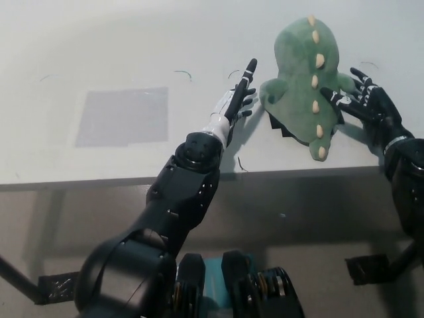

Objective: Use both hands to pick up a dinasour on the right side and move it to the left side

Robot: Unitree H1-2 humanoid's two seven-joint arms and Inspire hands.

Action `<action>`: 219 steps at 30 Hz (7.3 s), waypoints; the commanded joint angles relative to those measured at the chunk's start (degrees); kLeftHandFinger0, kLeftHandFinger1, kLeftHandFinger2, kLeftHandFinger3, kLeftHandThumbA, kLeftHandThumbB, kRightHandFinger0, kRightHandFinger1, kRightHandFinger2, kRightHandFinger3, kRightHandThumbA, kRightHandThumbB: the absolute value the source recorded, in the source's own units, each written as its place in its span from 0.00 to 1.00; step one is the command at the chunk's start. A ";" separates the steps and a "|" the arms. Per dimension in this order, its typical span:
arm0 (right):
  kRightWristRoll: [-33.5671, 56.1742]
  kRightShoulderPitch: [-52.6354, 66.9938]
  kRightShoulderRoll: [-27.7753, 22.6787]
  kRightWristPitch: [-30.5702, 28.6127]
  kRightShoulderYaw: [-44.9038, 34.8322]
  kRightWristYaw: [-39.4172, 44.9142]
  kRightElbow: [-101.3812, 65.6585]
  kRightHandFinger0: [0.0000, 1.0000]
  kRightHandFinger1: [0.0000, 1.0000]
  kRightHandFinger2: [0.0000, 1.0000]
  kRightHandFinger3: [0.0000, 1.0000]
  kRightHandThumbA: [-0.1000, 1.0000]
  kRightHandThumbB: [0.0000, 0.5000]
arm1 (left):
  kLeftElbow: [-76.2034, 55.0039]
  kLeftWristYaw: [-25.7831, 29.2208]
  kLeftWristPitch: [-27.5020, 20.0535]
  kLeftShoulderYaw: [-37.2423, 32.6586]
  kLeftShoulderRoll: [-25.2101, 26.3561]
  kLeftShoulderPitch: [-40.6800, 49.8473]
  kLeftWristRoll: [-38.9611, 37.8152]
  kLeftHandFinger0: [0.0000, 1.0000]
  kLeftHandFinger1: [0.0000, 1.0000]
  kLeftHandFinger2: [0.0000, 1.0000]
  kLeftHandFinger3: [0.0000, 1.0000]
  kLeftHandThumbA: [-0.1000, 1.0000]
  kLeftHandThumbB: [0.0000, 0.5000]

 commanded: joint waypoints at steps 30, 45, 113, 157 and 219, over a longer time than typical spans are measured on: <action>-0.47 6.77 9.55 -2.37 1.48 -1.64 -14.18 1.00 1.00 1.00 1.00 1.00 0.27 | 2.27 -4.60 0.19 0.80 -7.67 -1.83 -1.85 1.00 1.00 1.00 1.00 1.00 0.80; -1.94 6.85 10.92 -2.98 2.76 -3.47 -13.87 1.00 1.00 1.00 1.00 1.00 0.11 | 1.53 -5.56 -3.71 -0.01 -6.43 0.26 -1.69 1.00 1.00 1.00 1.00 1.00 0.67; -8.23 11.98 26.82 -2.81 24.66 -3.99 -17.85 1.00 1.00 1.00 1.00 1.00 0.36 | -39.10 -9.45 -6.82 5.05 7.86 35.38 -13.66 1.00 1.00 1.00 1.00 1.00 0.71; -9.96 -10.75 31.88 -4.34 20.81 -5.54 7.65 1.00 1.00 1.00 1.00 1.00 0.31 | -30.41 -7.28 1.31 13.82 14.14 22.35 -20.51 1.00 1.00 1.00 1.00 1.00 0.74; -12.11 -9.30 16.74 -10.59 15.72 -3.22 -2.17 1.00 1.00 1.00 1.00 1.00 0.18 | -39.18 -14.01 1.55 11.92 23.08 28.24 -18.71 1.00 1.00 1.00 1.00 1.00 0.83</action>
